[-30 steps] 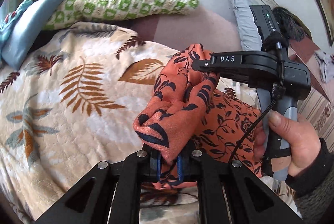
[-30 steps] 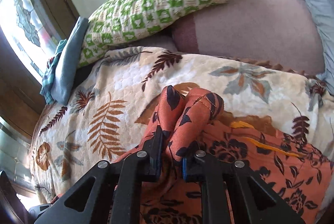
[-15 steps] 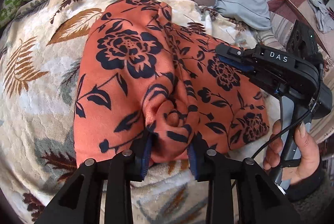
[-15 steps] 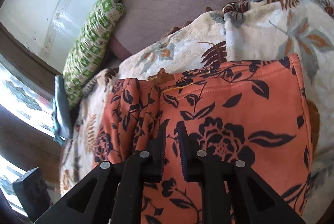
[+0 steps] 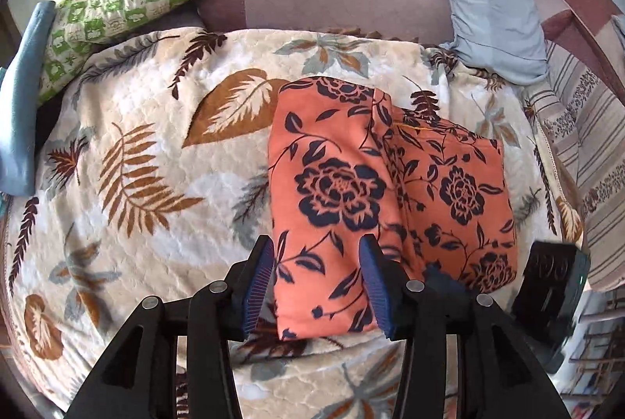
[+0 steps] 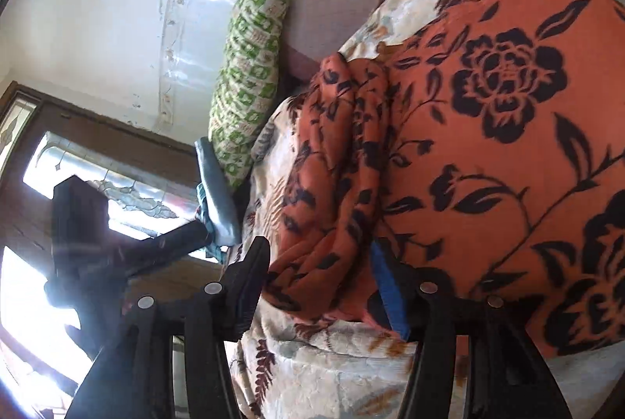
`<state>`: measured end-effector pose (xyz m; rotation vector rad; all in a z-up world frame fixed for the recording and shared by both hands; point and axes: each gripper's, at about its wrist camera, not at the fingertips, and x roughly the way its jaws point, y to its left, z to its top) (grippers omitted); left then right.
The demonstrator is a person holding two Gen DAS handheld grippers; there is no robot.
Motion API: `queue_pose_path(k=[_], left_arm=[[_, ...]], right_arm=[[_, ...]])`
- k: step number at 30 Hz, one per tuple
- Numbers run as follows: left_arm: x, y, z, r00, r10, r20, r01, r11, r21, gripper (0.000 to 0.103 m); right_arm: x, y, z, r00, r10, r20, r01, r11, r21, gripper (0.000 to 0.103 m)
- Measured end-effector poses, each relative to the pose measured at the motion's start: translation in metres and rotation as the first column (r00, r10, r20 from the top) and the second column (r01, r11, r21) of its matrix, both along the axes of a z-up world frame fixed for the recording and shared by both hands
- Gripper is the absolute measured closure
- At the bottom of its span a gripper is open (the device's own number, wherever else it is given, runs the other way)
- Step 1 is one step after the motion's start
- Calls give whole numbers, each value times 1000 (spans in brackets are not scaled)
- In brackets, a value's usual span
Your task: Fold small clothes
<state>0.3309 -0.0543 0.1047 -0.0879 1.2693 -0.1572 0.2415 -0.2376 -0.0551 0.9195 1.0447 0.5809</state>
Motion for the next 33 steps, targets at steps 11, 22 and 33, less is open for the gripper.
queue_pose_path(k=[11,22,33], left_arm=[[130,-115,-61,981,-41,-189,87,966,242,59],[137,-144,-124,971,-60,-231,154,897,414,71],[101,-165,-36,993,-103,-54,111,977,184,89]], right_arm=[[4,12,-32,999,39,18,-38,998,-56,61],[6,20,-40,999,42,18,-40,996,-82,65],[-18,-29,15,986,-40,161,37,999,20,83]])
